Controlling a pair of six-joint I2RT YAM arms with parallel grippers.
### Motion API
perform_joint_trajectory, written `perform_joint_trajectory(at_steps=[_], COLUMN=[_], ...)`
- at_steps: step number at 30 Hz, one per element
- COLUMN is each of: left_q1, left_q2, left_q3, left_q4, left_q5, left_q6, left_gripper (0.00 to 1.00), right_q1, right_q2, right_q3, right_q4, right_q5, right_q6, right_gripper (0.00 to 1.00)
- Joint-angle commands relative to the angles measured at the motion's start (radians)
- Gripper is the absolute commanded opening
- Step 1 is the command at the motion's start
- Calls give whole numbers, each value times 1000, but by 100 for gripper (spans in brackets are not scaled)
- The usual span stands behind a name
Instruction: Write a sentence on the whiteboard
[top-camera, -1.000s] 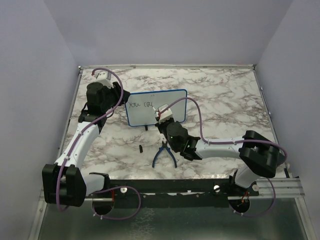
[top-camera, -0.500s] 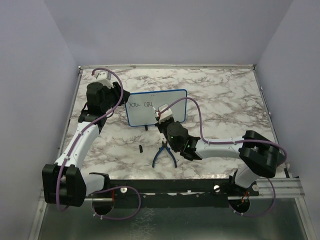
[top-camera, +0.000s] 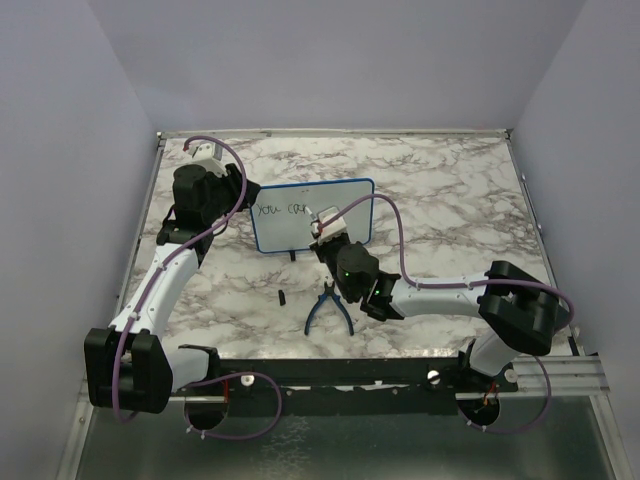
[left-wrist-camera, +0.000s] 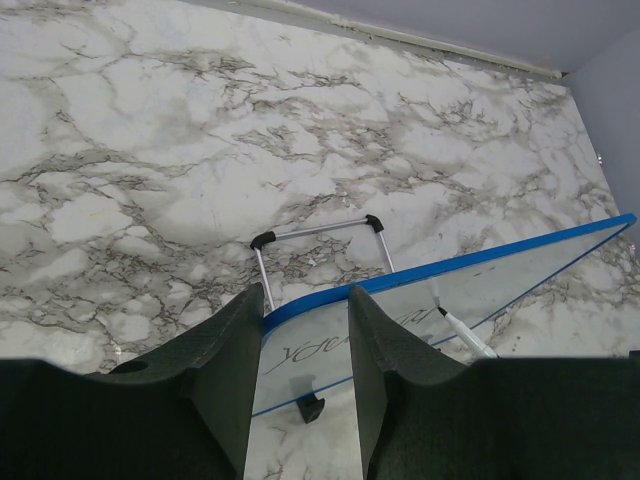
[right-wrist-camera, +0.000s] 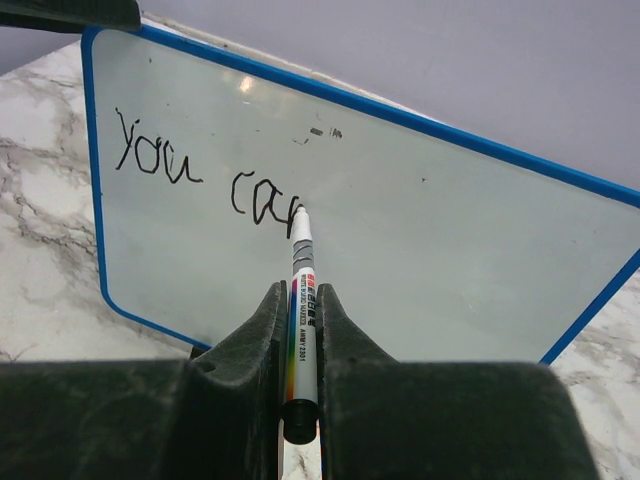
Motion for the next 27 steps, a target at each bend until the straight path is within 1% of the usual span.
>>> perform_joint_trajectory(at_steps=[1,8,27], left_q1=[-3,-4,-4], left_q2=[-13,-13,-11], left_q3=[-12,-12,-11], left_q4=[-15,-14,-14], left_q5=[41,41,43], left_q6=[2,2,1], left_gripper=[40,40,40], right_q1=[-8,-7,-6], right_q2=[-11,-26,-31], right_q3=[21,5,-43], right_q4=[51,52,-53], right_q5=[59,83,79], right_q6=[-24,-33,71], right_gripper=[1,1,1])
